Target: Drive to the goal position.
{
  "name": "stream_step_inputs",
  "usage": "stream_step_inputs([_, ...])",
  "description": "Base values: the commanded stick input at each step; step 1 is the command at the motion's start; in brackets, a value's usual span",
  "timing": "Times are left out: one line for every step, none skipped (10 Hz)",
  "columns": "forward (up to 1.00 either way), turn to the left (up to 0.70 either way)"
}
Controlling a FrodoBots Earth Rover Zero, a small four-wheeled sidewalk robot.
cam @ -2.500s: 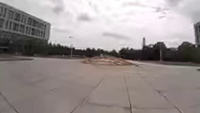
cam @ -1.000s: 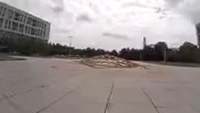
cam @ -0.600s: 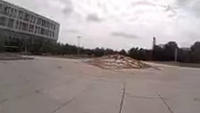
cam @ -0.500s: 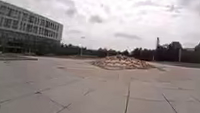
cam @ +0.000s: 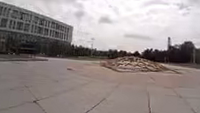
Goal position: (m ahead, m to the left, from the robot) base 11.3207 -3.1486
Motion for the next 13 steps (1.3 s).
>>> stream_step_inputs([1.0,0.0])
stream_step_inputs([1.0,0.0])
stream_step_inputs([1.0,0.0])
stream_step_inputs([1.0,0.0])
stream_step_inputs([1.0,0.0])
stream_step_inputs([1.0,0.0])
stream_step_inputs([1.0,0.0])
stream_step_inputs([1.0,0.01])
stream_step_inputs([1.0,0.04])
stream_step_inputs([1.0,0.22])
stream_step_inputs([1.0,0.4])
stream_step_inputs([1.0,0.4])
stream_step_inputs([1.0,0.25])
